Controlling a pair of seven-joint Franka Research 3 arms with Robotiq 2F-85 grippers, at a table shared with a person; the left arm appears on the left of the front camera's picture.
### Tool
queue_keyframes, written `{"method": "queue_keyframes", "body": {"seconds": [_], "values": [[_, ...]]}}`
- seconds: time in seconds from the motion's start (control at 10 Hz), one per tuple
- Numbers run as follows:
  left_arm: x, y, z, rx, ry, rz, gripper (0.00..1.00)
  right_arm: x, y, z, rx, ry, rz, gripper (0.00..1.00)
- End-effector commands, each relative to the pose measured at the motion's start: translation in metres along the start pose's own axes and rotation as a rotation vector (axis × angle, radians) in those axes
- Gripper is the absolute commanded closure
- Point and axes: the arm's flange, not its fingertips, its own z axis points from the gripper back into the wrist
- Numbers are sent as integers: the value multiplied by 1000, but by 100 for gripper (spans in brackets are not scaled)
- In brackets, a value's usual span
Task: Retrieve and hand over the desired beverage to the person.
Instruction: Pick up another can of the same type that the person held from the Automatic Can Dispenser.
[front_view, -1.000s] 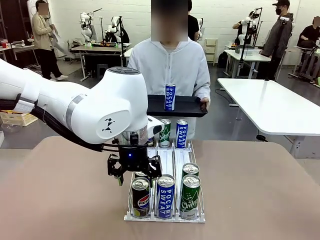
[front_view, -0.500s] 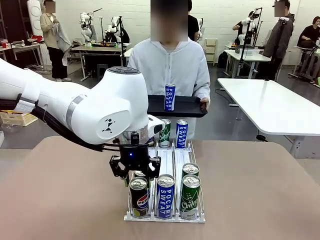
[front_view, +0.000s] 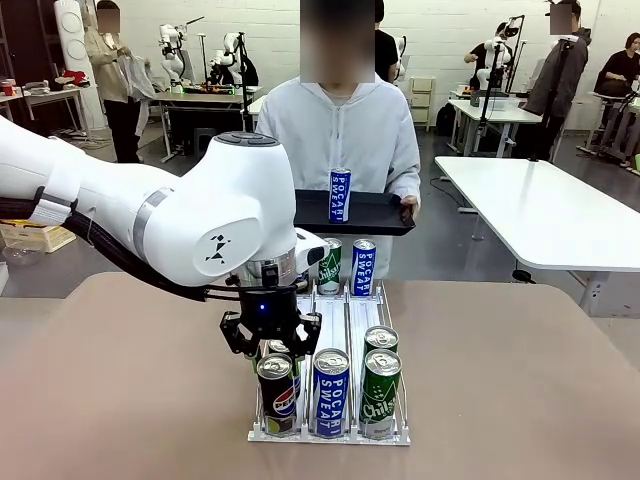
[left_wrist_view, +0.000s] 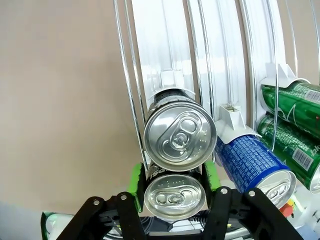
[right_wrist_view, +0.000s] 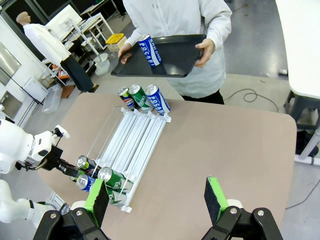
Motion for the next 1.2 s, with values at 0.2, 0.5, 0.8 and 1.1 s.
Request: {"method": "queue_keyframes", "body": {"seconds": [0.2, 0.5, 0.8, 1.1], "values": [[-3, -5, 11, -8, 40, 2, 98, 1, -2, -3, 31, -6, 2, 0], [-12, -18, 91, -31, 112, -93, 98, 1, -2, -3, 31, -6, 2, 0], [-4, -29, 171, 26, 150, -132, 98, 1, -2, -3, 31, -6, 2, 0], [24, -28, 238, -46, 202, -119, 98, 1, -2, -3, 31, -6, 2, 0]]}}
